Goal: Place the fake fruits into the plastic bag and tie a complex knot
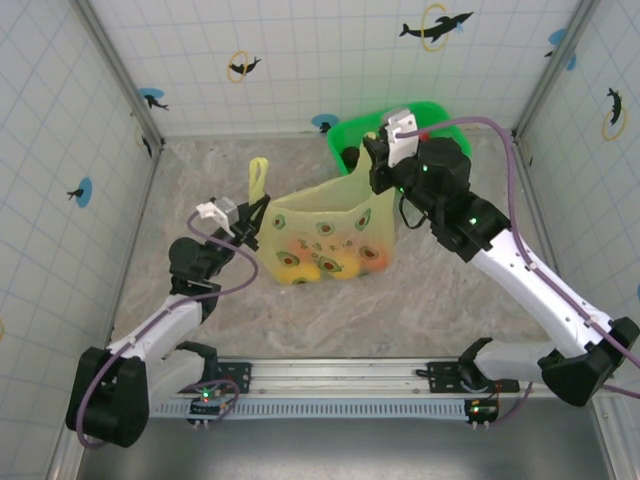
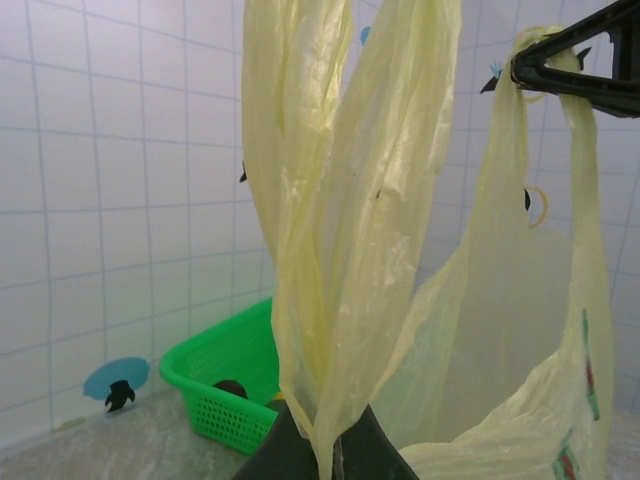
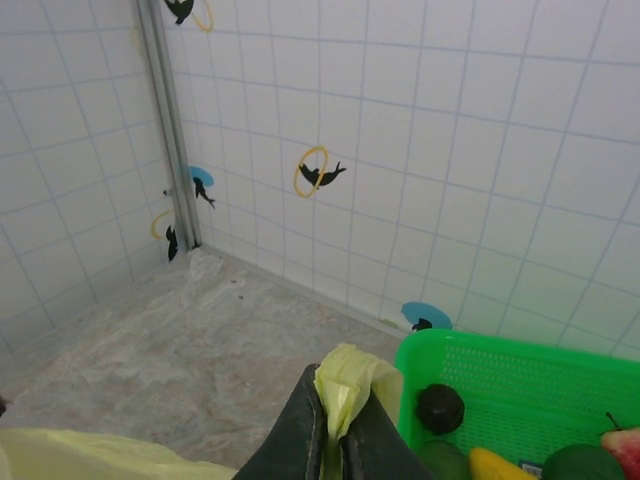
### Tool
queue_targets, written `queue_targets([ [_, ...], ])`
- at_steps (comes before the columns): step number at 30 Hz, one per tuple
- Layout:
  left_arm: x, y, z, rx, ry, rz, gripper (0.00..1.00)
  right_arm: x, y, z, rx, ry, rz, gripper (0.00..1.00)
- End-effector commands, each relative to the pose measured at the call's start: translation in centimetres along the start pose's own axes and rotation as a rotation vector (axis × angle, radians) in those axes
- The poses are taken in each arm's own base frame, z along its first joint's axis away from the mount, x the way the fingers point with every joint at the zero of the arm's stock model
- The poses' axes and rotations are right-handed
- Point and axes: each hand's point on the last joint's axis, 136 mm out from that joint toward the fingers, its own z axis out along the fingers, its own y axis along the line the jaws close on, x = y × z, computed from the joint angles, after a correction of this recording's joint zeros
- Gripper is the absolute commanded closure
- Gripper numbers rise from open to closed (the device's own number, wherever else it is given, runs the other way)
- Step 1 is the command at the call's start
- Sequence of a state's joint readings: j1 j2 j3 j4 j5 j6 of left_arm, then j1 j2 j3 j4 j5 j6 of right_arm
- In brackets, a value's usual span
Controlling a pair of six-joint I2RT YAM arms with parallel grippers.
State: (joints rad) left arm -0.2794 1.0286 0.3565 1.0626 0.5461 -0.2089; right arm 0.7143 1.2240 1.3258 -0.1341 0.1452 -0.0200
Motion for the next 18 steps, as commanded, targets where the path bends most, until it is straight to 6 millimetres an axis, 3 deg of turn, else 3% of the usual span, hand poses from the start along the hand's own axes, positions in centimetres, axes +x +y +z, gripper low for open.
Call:
queue_targets([
  [1, -1.7, -1.3, -0.2, 0.077, -0.068, -0.010, 1.00, -0.1, 0.9, -1.1, -0.060, -0.055, -0.041, 0.68],
  [4, -1.7, -2.5, -0.3, 0.153, -0.070, -0.042, 1.00, 0.5, 1.3, -2.0, -0.117, -0.085, -0.070, 0.50],
  [11, -1.6, -2.9, -0.3, 0.186, -0.068, -0.063, 1.00, 1.0, -0.1, -5.6, -0.192, -0.226, -0.117, 0.36],
  [15, -1.5, -2.9, -0.3, 0.184, -0.065, -0.055, 1.00, 4.4, 1.8, -8.4, -0.356, -0.357, -0.216, 0.24],
  [18, -1.5, -2.9, -0.3, 0.186, -0.063, -0.052, 1.00, 7.0, 2.7, -9.0, -0.409, -0.354, -0.216, 0.21],
])
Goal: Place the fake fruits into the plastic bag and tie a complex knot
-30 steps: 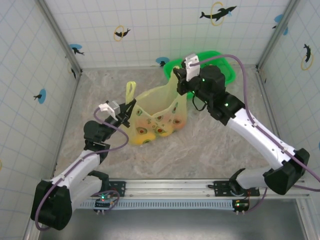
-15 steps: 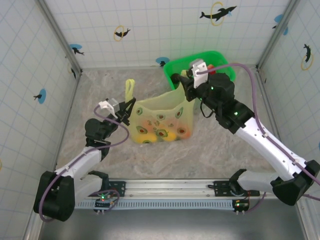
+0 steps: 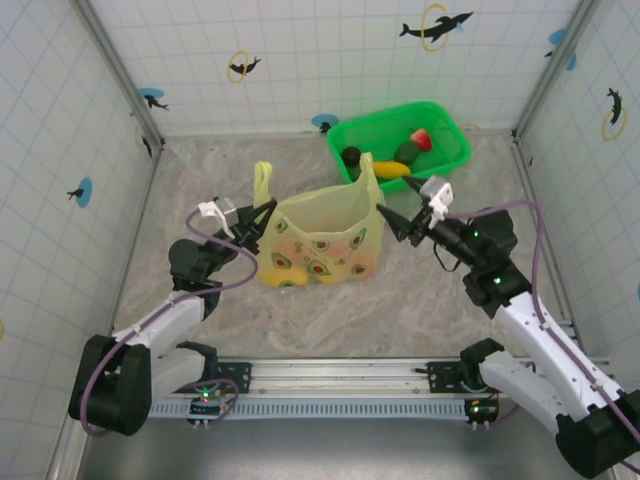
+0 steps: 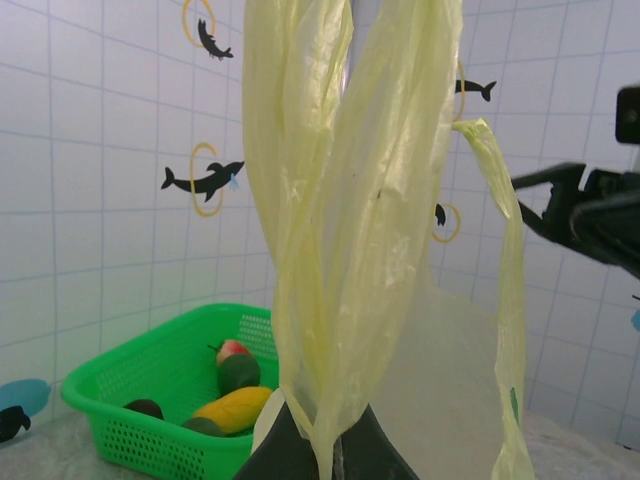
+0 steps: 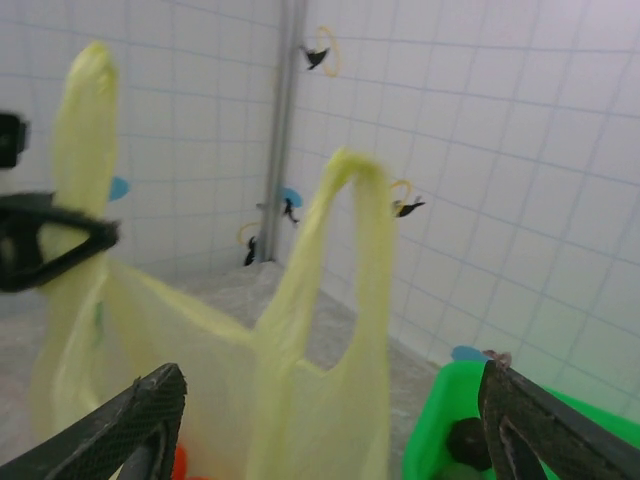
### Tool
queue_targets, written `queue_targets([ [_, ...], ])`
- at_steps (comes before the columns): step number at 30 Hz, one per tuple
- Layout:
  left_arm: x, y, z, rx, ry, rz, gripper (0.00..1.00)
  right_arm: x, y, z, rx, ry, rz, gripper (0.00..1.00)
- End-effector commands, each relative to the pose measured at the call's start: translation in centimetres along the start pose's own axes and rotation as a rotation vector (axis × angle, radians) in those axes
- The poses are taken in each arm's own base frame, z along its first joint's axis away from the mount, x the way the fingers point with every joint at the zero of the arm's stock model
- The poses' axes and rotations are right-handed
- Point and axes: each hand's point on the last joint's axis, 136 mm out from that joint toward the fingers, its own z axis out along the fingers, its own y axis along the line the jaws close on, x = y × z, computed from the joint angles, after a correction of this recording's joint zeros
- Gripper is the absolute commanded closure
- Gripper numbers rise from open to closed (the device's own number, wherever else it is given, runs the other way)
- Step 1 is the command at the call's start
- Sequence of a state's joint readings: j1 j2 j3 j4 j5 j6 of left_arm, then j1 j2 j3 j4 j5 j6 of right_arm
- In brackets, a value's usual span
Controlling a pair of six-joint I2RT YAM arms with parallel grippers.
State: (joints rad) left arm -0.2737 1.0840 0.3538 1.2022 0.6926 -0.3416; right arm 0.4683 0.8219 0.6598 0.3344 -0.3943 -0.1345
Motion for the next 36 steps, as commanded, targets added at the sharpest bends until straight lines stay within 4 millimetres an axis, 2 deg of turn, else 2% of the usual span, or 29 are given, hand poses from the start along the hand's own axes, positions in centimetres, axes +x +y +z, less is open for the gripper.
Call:
queue_targets([
  [1, -1.0, -0.8, -0.2, 0.034, -0.034, 0.034, 1.00, -1.0, 2.6, -0.6, -0.139, -0.123, -0.068, 0.20],
  [2, -1.0, -0.8, -0.2, 0.036, -0.034, 0.034, 1.00, -0.5, 2.8, -0.7, -0.146, -0.126, -0.055, 0.11],
  [5, -1.0, -0.9, -0.1, 0.045, -0.032, 0.031, 1.00, 0.4, 2.8, -0.2, -0.169, -0.137, -0.023, 0.10],
  [7, -1.0, -1.0, -0.1, 0.049, -0.031, 0.029, 1.00, 0.5, 2.1, 0.6, -0.155, -0.135, -0.023, 0.07],
  [11, -1.0, -1.3, -0.2, 0.064, -0.034, 0.030, 1.00, 0.6, 0.1, 2.9, -0.174, -0.127, 0.016, 0.07],
  [13, -1.0, -1.5, -0.3, 0.071, -0.033, 0.030, 1.00, 0.8, -0.6, 4.3, -0.210, -0.107, 0.047, 0.01],
  [19, -1.1, -2.0, -0.3, 0.097, -0.033, 0.041, 1.00, 1.1, -1.9, 7.4, -0.293, -0.087, 0.088, 0.00],
  [24, -1.1, -2.1, -0.2, 0.111, -0.030, 0.042, 1.00, 1.0, -1.4, 9.1, -0.446, -0.065, 0.193, 0.02],
  [26, -1.1, -2.1, -0.1, 0.110, -0.030, 0.042, 1.00, 1.2, -1.2, 9.4, -0.471, -0.066, 0.224, 0.07],
  [29, -1.0, -1.9, -0.1, 0.103, -0.022, 0.040, 1.00, 1.7, -1.1, 9.5, -0.461, -0.051, 0.252, 0.25],
  [30, -1.0, -1.9, -0.1, 0.102, -0.021, 0.041, 1.00, 2.1, -1.1, 9.3, -0.447, -0.047, 0.255, 0.27],
  [32, -0.9, -1.8, 0.0, 0.100, -0.018, 0.041, 1.00, 2.8, -1.0, 8.7, -0.415, -0.041, 0.257, 0.40],
  [33, -0.9, -1.8, 0.0, 0.098, -0.018, 0.041, 1.00, 3.2, -0.8, 8.4, -0.403, -0.038, 0.258, 0.42],
  [36, -0.8, -1.8, 0.0, 0.104, -0.015, 0.032, 1.00, 3.9, -0.5, 7.8, -0.378, -0.040, 0.251, 0.63],
])
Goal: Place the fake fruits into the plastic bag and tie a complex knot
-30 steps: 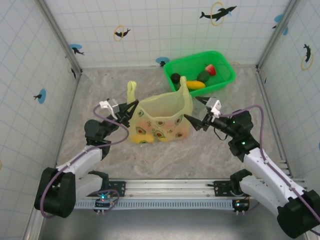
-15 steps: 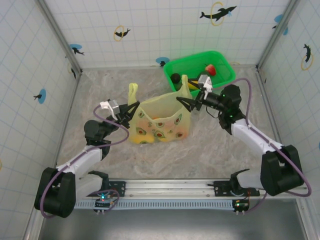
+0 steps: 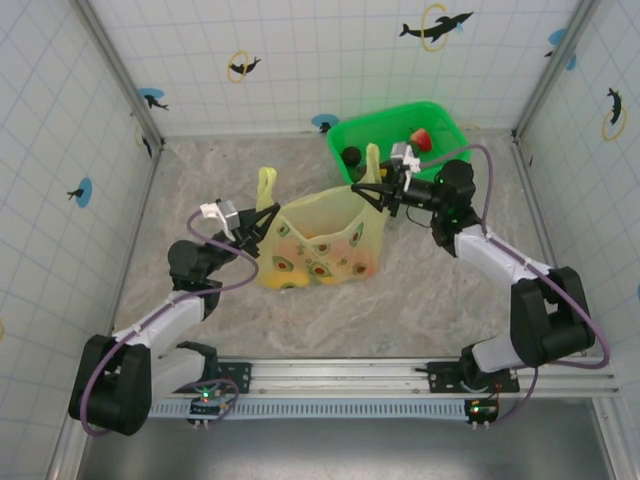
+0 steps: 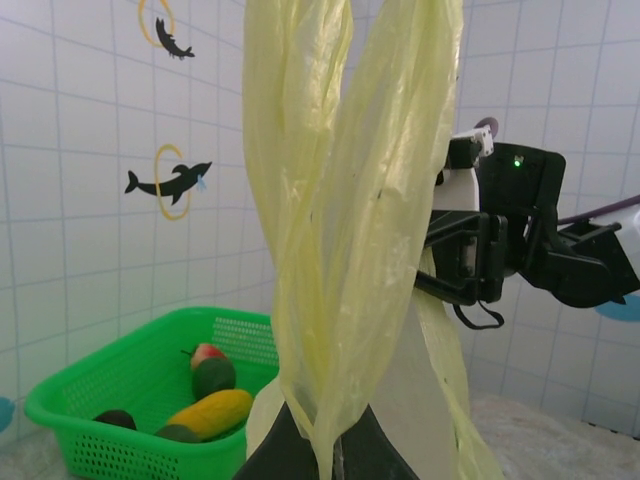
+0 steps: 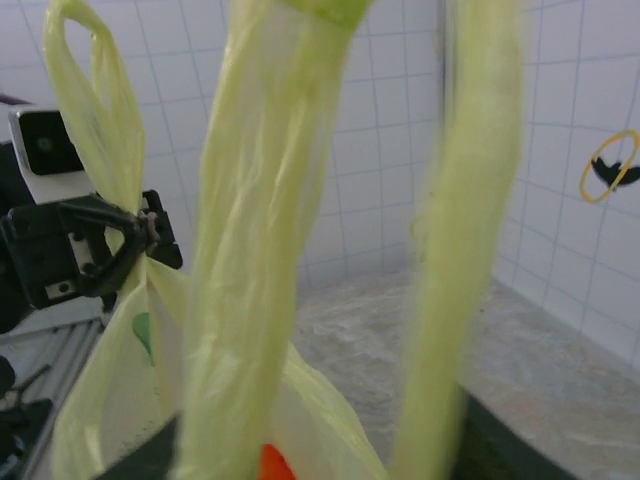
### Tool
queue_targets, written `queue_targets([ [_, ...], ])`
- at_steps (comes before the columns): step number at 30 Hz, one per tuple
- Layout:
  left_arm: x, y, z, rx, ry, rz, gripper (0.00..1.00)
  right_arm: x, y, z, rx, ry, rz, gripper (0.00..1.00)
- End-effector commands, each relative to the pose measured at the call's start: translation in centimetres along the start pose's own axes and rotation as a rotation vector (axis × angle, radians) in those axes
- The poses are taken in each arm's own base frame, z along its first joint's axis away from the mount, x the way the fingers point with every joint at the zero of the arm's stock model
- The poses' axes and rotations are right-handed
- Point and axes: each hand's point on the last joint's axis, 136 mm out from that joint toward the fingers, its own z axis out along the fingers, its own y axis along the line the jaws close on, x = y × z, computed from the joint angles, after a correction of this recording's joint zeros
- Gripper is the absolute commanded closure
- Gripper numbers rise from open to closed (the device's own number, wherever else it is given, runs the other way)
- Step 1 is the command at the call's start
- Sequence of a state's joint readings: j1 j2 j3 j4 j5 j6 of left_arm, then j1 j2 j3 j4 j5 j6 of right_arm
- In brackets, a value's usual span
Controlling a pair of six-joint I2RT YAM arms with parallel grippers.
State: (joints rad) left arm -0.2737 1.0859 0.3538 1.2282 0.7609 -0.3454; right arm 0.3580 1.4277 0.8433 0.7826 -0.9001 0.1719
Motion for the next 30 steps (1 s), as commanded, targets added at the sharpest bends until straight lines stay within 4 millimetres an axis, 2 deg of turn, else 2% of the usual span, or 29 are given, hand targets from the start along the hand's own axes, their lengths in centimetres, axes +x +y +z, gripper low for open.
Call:
queue_targets([
  [1, -0.8, -0.5, 0.1, 0.035, -0.021, 0.016, 1.00, -0.4, 0.8, -0.4, 0.024, -0.028, -0.032, 0.65],
  [2, -0.8, -0.6, 0.1, 0.039, -0.021, 0.014, 1.00, -0.4, 0.9, -0.5, 0.028, -0.025, -0.037, 0.66],
  [3, -0.7, -0.5, 0.2, 0.039, -0.020, 0.009, 1.00, -0.4, 1.1, -0.4, 0.028, -0.024, -0.049, 0.73],
  [6, -0.5, -0.5, 0.3, 0.044, -0.006, 0.000, 1.00, -0.4, 1.2, 0.2, 0.070, 0.010, -0.112, 1.00],
  [12, 1.3, 0.9, 1.7, 0.014, 0.111, -0.078, 1.00, 0.1, 1.0, 1.9, 0.319, 0.142, -0.420, 1.00],
  [15, 2.6, 1.5, 3.0, 0.023, 0.198, -0.174, 1.00, 1.2, 2.7, 3.0, 0.326, 0.224, -0.571, 1.00],
  [18, 3.6, 1.2, 4.1, 0.062, 0.272, -0.233, 1.00, 3.1, 3.8, 4.2, 0.367, 0.373, -0.776, 1.00],
  [22, 5.3, 0.0, 5.0, 0.087, 0.367, -0.214, 1.00, 3.5, 3.9, 5.2, 0.399, 0.458, -0.849, 1.00],
  [26, 5.9, -1.1, 5.4, 0.131, 0.408, -0.220, 1.00, 3.7, 3.7, 6.4, 0.398, 0.529, -0.879, 1.00],
  [30, 5.7, -1.8, 5.4, 0.170, 0.410, -0.219, 1.00, 3.8, 3.2, 7.1, 0.399, 0.570, -0.888, 1.00],
])
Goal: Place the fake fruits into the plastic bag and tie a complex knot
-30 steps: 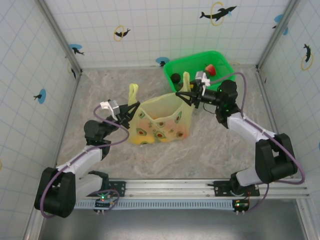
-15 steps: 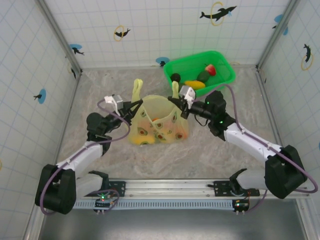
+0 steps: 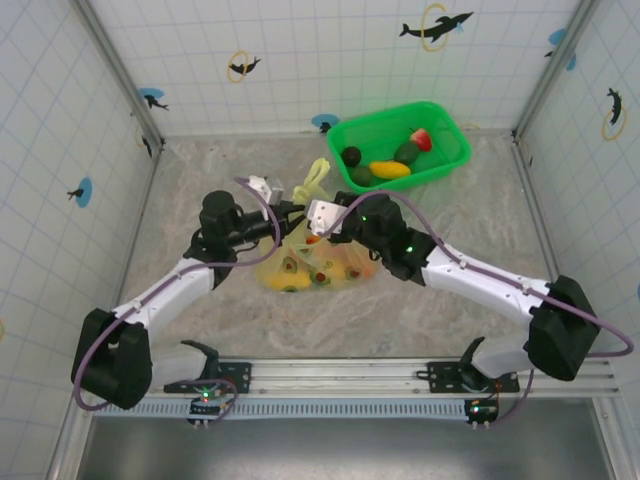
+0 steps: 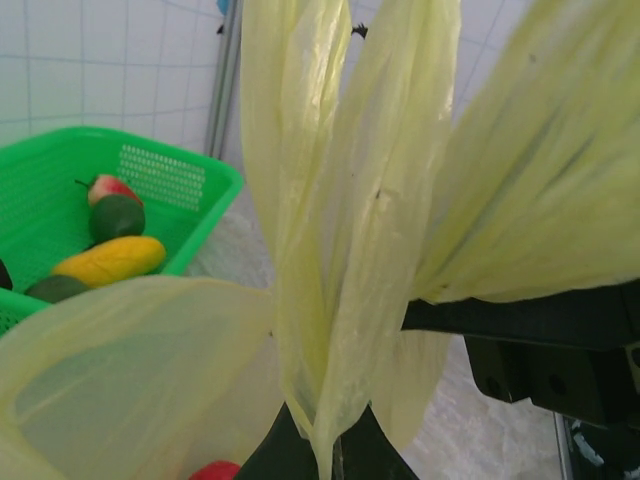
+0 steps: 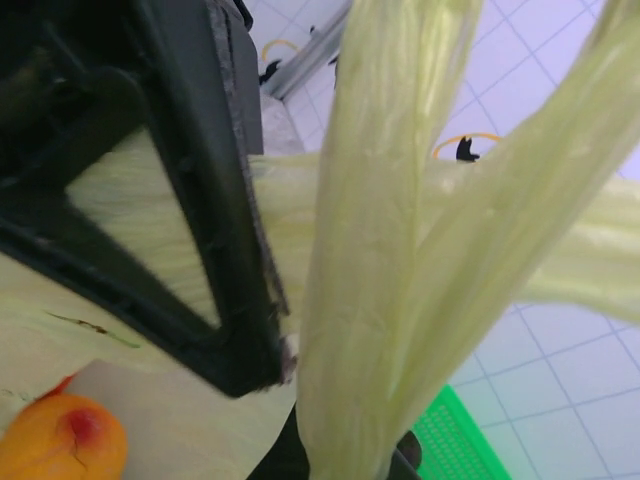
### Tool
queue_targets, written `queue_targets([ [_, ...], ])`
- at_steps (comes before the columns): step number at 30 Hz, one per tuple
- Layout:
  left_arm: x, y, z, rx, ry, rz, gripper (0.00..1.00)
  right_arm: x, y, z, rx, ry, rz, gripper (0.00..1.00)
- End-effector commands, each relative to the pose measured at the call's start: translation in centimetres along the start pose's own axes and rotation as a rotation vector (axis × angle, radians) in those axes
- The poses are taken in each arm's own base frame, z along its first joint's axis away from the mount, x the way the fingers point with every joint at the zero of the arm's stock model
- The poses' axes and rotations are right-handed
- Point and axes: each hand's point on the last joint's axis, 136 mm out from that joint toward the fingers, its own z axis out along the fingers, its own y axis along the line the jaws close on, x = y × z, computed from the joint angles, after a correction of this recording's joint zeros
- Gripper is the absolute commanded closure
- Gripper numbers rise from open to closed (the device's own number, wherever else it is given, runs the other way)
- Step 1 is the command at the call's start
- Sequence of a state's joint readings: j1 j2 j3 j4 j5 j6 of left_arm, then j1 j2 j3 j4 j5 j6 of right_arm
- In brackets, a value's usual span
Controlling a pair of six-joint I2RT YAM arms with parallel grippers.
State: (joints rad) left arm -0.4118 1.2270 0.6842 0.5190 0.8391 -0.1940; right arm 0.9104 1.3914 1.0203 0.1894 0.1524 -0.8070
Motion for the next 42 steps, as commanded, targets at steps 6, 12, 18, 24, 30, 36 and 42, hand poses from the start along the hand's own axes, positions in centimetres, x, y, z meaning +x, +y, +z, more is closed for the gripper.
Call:
queue_targets([
  [6, -0.3, -1.2, -0.1, 0.053, 0.020, 0.048, 0.94, 0.0, 0.4, 0.6, -0.036, 0.060, -0.085, 1.00],
  [12, -0.6, -1.5, -0.4, 0.044, 0.002, 0.069, 0.76, 0.4, 2.7, 0.5, -0.117, 0.067, -0.104, 1.00],
  [18, -0.6, -2.1, -0.7, 0.071, -0.011, 0.082, 0.59, 0.4, 3.0, 0.6, -0.139, 0.067, -0.097, 1.00],
  [24, -0.5, -2.2, -0.7, 0.069, -0.011, 0.083, 0.49, -0.1, 2.6, 0.6, -0.132, 0.055, -0.091, 1.00],
  [30, -0.2, -1.6, -0.5, 0.051, 0.003, 0.059, 0.45, -0.7, 2.2, 0.2, -0.130, 0.041, -0.091, 1.00],
  [36, -0.2, -1.5, -0.4, 0.053, 0.005, 0.047, 0.40, -1.2, 2.1, 0.1, -0.142, 0.040, -0.107, 1.00],
  [42, -0.3, -1.2, -0.4, 0.031, 0.001, 0.048, 0.38, -1.6, 2.9, 0.0, -0.195, 0.026, -0.112, 1.00],
])
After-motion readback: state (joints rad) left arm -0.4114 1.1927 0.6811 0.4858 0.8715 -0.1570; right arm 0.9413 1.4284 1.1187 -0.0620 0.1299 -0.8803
